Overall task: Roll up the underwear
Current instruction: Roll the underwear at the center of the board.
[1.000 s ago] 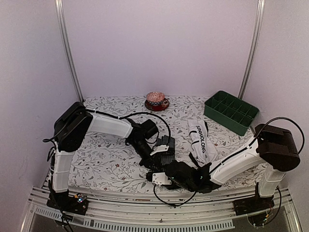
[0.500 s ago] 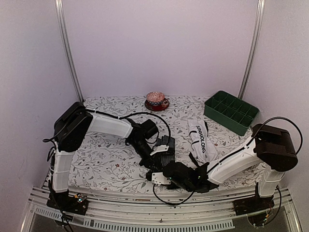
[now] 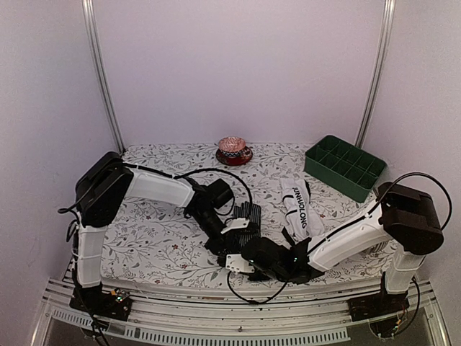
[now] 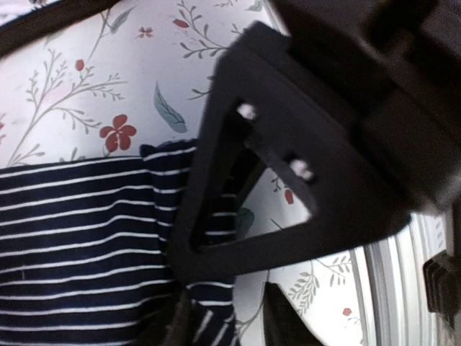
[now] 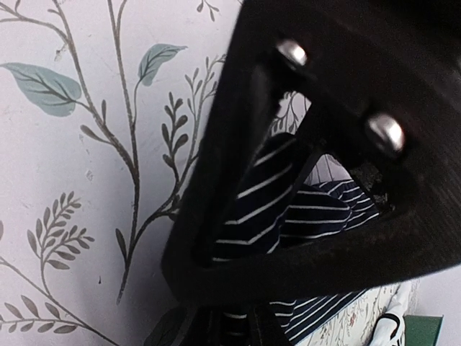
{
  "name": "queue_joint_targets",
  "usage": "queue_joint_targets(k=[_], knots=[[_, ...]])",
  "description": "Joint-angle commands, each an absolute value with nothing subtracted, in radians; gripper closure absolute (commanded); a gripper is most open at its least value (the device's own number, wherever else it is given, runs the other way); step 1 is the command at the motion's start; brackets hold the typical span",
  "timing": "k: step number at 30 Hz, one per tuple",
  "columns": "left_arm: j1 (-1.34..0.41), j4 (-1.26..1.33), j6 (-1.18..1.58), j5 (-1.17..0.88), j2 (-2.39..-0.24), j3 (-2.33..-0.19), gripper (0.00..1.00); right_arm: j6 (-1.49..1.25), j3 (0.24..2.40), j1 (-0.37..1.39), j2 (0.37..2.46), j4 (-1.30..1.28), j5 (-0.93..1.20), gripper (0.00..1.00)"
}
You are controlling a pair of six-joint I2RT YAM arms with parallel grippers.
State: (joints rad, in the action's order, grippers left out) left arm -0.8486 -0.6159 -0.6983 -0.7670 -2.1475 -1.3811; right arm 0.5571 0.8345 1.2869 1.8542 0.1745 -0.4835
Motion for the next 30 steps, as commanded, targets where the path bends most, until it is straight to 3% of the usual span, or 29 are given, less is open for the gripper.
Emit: queue_joint_targets(k=[1, 5, 10, 20, 30], knots=[[-0.848, -0.699, -0.726, -0.617, -2.111, -1.282, 0.54, 0.519, 0.836, 1.256, 1.855, 0.062, -0.404, 0.96], [-0.832, -0.662, -0.751, -0.618, -2.009, -1.232, 0.32, 0.504, 0.834, 1.241, 1.834, 0.05, -0.355, 0.96], [-0.812, -0.598, -0.781, -0.617, -1.87, -1.16, 0.17, 0.479, 0.846, 1.215, 1.824, 0.018, -0.279, 0.96], [-0.808, -0.134, -0.771, -0.492, -1.61, -0.856, 0.16, 0.391, 0.909, 1.096, 1.83, -0.106, 0.029, 0.96], [-0.899, 0.229, -0.815, -0.294, -1.503, -0.622, 0.15, 0.318, 0.975, 0.986, 1.874, -0.197, 0.292, 0.95]])
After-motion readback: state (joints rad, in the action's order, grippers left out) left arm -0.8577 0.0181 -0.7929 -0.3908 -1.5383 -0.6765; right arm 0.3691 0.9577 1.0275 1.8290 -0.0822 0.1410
